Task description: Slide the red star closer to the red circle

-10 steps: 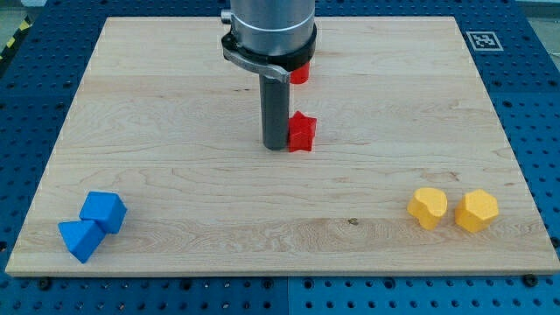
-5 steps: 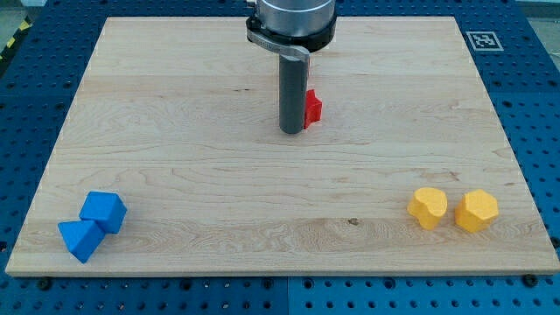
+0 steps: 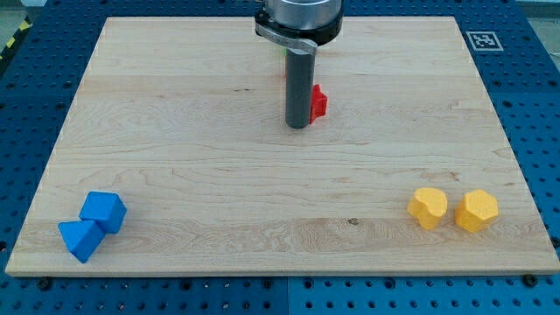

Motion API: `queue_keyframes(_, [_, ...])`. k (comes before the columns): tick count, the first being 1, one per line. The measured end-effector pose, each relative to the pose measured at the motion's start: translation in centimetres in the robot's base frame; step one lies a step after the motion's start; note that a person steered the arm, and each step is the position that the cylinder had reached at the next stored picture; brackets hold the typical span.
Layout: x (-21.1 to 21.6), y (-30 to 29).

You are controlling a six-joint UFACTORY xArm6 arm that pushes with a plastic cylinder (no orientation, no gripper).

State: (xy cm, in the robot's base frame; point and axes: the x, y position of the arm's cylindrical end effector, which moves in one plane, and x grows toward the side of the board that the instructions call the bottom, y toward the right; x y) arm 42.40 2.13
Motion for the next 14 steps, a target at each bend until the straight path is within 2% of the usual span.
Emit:
queue_keyframes(2, [-0.3, 0.0])
queue_keyframes(4, [-3.3, 3.7])
queue_keyframes(6, [-3.1, 4.5])
queue_keyframes(7, [-0.1, 8.4])
queue_keyframes(8, [-1.5, 14.2])
queue_keyframes(9, [-8.8, 17.9])
queue_keyframes(11, [-19.3, 21.6])
queue_keyframes(12, [-23.2, 23.8])
queue_keyframes(14, [-23.2, 23.8])
